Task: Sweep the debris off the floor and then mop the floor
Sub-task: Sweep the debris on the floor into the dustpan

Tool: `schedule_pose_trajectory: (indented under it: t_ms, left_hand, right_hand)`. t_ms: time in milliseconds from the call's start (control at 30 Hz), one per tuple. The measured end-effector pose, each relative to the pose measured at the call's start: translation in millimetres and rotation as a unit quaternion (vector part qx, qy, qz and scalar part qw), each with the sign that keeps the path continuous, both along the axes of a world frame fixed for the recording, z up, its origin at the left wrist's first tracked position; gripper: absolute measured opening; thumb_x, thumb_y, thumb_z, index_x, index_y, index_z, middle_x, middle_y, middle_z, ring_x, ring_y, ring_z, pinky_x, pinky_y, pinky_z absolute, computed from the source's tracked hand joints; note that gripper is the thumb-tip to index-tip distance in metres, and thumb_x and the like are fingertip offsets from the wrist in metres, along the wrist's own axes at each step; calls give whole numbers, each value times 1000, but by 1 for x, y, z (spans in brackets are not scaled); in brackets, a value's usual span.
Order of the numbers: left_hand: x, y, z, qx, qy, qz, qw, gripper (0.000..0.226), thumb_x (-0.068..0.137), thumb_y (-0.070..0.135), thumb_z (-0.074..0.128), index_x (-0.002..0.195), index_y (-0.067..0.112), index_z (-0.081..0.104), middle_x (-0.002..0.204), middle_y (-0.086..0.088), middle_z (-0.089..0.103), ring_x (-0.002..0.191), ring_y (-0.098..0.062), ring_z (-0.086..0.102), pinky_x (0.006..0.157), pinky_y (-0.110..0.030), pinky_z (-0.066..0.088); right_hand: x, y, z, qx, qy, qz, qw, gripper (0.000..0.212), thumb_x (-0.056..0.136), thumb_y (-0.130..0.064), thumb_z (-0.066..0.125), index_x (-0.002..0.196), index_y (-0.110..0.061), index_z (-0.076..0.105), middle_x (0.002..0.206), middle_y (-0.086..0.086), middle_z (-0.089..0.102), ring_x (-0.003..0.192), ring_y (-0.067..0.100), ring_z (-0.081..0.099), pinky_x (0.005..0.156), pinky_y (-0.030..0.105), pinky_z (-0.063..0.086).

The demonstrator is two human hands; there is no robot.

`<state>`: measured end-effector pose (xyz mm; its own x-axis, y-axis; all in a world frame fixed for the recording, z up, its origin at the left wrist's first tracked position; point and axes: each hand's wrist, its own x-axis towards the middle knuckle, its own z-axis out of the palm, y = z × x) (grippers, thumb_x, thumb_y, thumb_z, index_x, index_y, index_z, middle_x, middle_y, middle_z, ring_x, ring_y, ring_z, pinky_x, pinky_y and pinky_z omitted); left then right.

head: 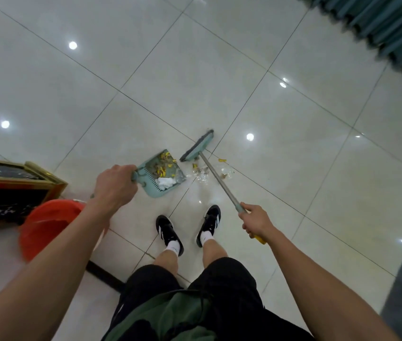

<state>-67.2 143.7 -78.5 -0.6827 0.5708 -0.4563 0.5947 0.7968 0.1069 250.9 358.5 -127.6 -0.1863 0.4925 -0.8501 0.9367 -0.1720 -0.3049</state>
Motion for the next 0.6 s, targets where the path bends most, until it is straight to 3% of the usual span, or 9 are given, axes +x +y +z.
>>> schedule_pose_trajectory:
  t_ms: [200, 367, 600]
  left_hand:
    - [-3, -8, -3, -1, -1, -31, 1000, 21, 87, 19, 57, 103, 28, 68, 94, -11, 66, 84, -36, 65, 68, -36, 49]
    - [5, -1, 0, -5, -10, -62, 998, 25, 87, 17, 52, 104, 26, 68, 90, -8, 67, 79, -33, 66, 69, -35, 54]
    - [27, 17, 0, -18, -18, -53, 998, 24, 85, 14, 51, 100, 23, 67, 89, -8, 65, 78, -33, 63, 66, -33, 46]
  right_hand:
    - [11, 13, 16, 29, 9, 59, 998, 48, 97, -24, 57, 145, -25, 52, 73, 9, 60, 53, 19, 49, 44, 28, 41]
    - [8, 8, 20, 39, 13, 55, 998, 44, 101, -24, 53, 145, -22, 51, 74, 9, 59, 52, 18, 47, 40, 24, 38]
    - [25, 8, 14, 48, 18, 41, 998, 42, 101, -28, 51, 142, -19, 55, 74, 9, 60, 53, 20, 49, 41, 26, 40]
